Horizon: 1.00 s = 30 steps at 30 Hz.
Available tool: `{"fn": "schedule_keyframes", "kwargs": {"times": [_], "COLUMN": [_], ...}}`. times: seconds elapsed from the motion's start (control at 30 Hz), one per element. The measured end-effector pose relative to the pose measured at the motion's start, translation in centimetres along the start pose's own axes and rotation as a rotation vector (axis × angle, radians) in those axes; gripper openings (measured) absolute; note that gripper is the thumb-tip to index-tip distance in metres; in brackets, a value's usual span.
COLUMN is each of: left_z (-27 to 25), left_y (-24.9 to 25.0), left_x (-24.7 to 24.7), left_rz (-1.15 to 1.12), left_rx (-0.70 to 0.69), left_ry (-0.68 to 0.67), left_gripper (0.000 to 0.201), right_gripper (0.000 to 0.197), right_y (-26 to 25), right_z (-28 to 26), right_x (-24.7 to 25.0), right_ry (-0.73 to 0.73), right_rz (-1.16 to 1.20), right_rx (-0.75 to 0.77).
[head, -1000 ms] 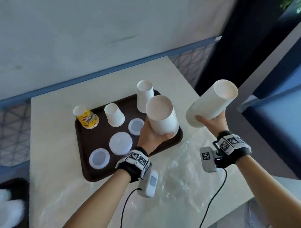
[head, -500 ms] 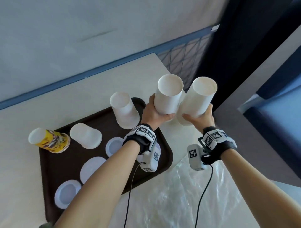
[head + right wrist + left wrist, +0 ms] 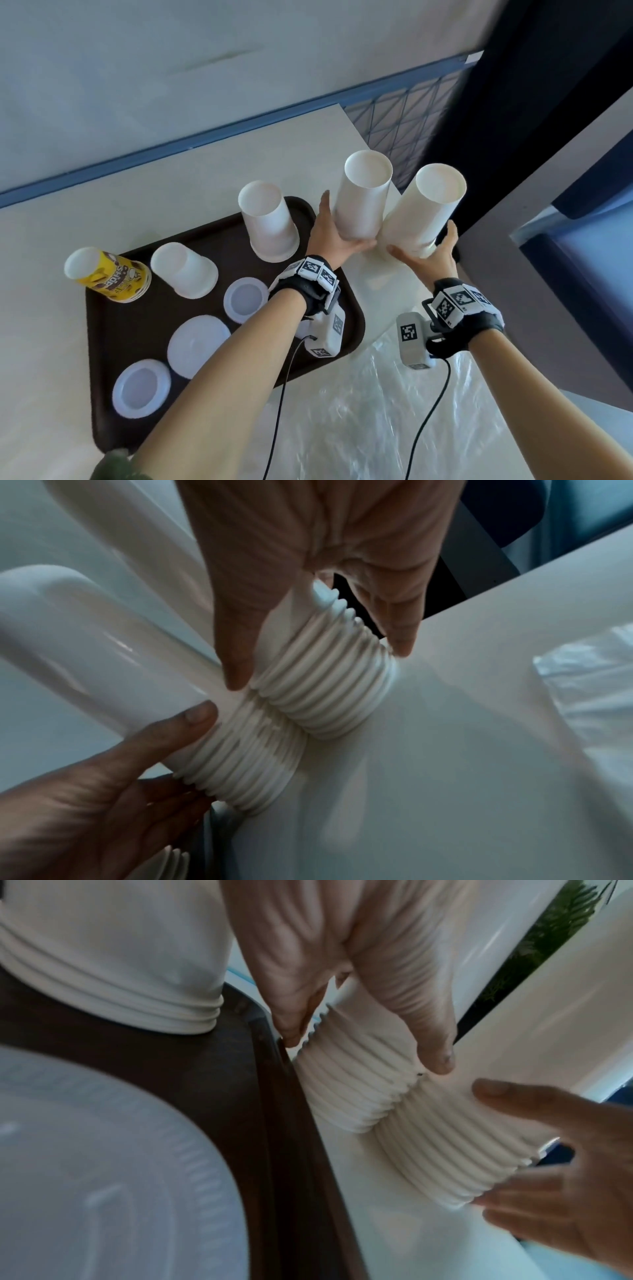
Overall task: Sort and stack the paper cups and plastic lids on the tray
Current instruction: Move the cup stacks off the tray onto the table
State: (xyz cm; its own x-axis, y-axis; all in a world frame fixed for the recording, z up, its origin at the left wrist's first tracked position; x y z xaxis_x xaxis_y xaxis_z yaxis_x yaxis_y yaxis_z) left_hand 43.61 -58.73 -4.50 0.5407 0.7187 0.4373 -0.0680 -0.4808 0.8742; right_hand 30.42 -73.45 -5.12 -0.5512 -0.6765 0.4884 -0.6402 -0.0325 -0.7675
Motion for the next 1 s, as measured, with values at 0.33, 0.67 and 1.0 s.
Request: {"fn": "schedule_keyframes", "kwargs": {"times": [0.33, 0.67, 1.0], "left_z": [-17.2, -41.0, -63.4], "left_y": [-2.1, -8.7, -17.3], "left_x": [12.2, 31.3, 38.7], "left_rz": [-0.085, 0.011, 0.410], "left_rx": [-0.195, -0.062, 0.320], "left_ry": [0.369, 0.890, 1.399], "left_gripper": [0.032, 0.032, 0.044], "right_gripper": [0.074, 0.044, 0.060], "right_y": [-2.1, -11.3, -7.5], "right_z": [-17.1, -40.1, -58.0], "right_x": [-5.8, -24.9, -39.3], "right_ry": [0.022, -0.627, -1.033], "right_rz": [-0.010, -0.067, -0.259], "right_rx": [0.378, 0.841, 0.877]}}
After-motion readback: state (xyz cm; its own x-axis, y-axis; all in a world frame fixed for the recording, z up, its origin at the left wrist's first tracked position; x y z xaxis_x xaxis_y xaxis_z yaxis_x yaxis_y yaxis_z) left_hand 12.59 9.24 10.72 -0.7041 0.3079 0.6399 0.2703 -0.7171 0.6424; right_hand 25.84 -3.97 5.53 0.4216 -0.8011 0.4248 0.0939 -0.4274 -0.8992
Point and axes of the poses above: each hand's wrist, its own z-axis towards the middle knuckle, its own x-axis out of the back of the hand, y = z × x, the point moved 5 cm from there along z, towards the middle knuckle, and after that the axes turned 2 degrees about -x, right-handed, at the moved point
